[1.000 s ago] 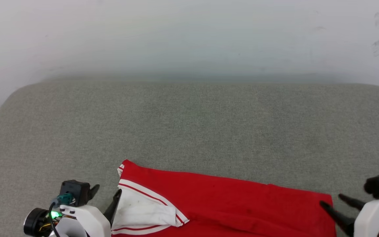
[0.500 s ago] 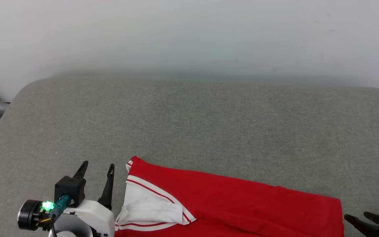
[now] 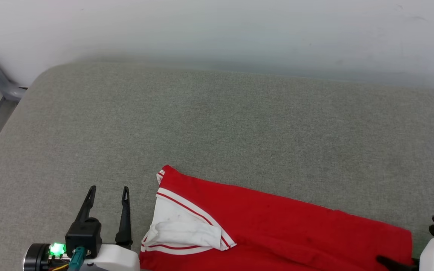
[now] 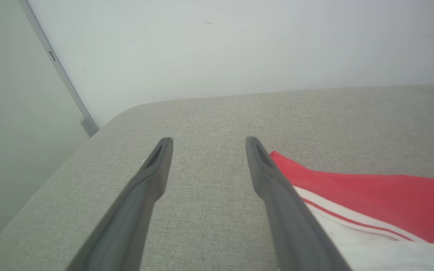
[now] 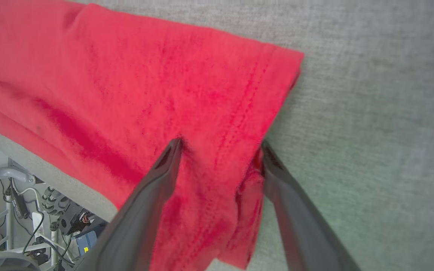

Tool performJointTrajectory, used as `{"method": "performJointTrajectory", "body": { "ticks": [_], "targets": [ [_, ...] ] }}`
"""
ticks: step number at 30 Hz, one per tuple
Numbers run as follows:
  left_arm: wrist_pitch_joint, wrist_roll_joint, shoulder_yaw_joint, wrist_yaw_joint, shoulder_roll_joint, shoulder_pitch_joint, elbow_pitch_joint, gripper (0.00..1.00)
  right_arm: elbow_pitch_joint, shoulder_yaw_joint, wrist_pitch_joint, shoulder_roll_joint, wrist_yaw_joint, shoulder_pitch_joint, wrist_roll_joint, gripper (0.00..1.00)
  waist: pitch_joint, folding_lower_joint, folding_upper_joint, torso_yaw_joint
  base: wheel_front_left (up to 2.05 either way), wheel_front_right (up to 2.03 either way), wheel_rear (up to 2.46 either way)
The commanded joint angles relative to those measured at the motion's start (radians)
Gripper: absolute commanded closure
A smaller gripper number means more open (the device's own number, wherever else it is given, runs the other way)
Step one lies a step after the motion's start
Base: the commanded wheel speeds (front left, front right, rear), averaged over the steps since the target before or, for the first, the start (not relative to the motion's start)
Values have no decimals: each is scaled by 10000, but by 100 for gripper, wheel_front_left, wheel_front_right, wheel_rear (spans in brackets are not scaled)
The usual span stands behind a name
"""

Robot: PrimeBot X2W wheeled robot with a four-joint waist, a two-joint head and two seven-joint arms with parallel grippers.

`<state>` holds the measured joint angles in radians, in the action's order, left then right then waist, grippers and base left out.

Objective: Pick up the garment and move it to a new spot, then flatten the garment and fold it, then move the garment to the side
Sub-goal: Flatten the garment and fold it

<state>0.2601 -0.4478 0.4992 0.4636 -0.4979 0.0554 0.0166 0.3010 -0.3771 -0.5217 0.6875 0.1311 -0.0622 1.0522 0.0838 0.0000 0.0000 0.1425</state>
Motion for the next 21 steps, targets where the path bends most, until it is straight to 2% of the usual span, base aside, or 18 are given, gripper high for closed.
{"method": "performJointTrajectory", "body": {
  "ticks": [1,6,11,12,13,14,15,21],
  "targets": [
    [70,310,-260,-190,272,-234,-50,0,101,-349,48,-292,-7,-93,148,0,68,0,0,61,0,0,0],
    [70,1026,-787,-738,1007,-549,36,0,156,-1031,198,-551,-5,-252,356,0,106,0,0,142,0,0,0],
    [71,1676,-1291,-1237,1594,-750,168,0,381,-1585,531,-422,-4,-418,141,0,36,0,0,193,0,0,0],
    [71,1800,-1390,-1334,1690,-781,191,0,480,-1657,627,-373,-5,-448,92,5,6,0,0,186,0,0,0],
    [71,1918,-1504,-1393,1782,-813,178,0,562,-1694,747,-331,-7,-496,53,81,-27,0,0,174,0,0,0],
    [71,1918,-1504,-1393,1782,-813,178,0,562,-1694,747,-331,-7,-496,53,81,-27,0,0,174,0,0,0],
    [71,2022,-1613,-1485,1862,-881,189,0,628,-1736,862,-286,-7,-558,34,100,-62,0,0,162,0,0,0],
    [71,2570,-2175,-1926,2243,-1266,198,0,1088,-1705,1330,275,-14,-766,190,100,-351,0,0,54,0,0,0]
  ]
}}
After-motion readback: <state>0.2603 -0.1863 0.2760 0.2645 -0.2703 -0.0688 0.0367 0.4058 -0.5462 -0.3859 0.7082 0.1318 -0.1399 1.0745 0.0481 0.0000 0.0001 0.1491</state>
